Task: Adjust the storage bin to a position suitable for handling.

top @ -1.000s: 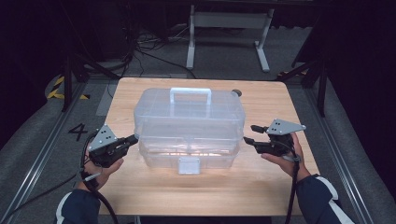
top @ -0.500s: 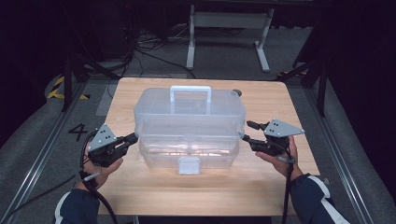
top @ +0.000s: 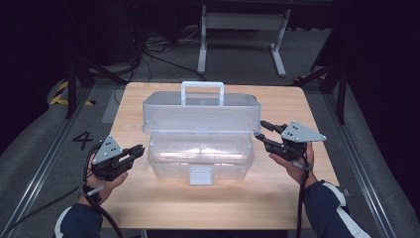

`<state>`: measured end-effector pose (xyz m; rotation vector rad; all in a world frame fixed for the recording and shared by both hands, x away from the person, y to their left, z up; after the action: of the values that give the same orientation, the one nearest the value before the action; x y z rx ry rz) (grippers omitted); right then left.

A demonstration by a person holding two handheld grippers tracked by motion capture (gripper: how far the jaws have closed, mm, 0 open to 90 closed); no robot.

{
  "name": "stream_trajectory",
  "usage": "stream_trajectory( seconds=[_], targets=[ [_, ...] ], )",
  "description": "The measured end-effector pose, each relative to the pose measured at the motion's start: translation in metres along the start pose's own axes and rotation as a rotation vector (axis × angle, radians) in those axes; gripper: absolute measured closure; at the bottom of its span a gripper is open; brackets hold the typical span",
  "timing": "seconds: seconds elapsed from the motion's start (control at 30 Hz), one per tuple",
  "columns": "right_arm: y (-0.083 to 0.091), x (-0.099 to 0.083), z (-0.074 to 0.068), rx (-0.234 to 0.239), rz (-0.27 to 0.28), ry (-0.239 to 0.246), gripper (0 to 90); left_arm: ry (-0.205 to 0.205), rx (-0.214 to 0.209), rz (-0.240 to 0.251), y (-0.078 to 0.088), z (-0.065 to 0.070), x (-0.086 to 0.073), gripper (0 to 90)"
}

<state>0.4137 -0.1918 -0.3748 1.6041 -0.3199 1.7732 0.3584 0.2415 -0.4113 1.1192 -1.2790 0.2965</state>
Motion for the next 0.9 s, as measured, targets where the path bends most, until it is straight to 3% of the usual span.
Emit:
stream_trajectory(
  seconds=[0.2, 0.43, 0.9],
  targets=[
    [-0.003, 0.006, -0.001, -0.033, 0.022, 0.017, 66.5, 0.016, 0.003, -0.013, -0.001, -0.001, -0.007, 80.5],
    [-0.006, 0.015, 0.003, -0.084, 0.039, 0.023, 69.3, 0.004, 0.002, -0.038, -0.006, 0.001, -0.013, 77.7],
    [-0.015, 0.031, 0.016, -0.139, 0.066, 0.001, 72.1, 0.0, 0.009, -0.075, -0.012, 0.001, -0.021, 74.3]
  ],
)
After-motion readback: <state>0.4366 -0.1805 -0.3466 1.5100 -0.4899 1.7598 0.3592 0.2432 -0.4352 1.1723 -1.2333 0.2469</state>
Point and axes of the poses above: each handheld gripper's, and its own axes: y roughly backward along the jaws, x roughly out of its top, z roughly to its right, the point moved 5 cm from there along -y, roughly forward along the jaws, and after that the axes turned 5 degrees about x, right-handed, at the moved point
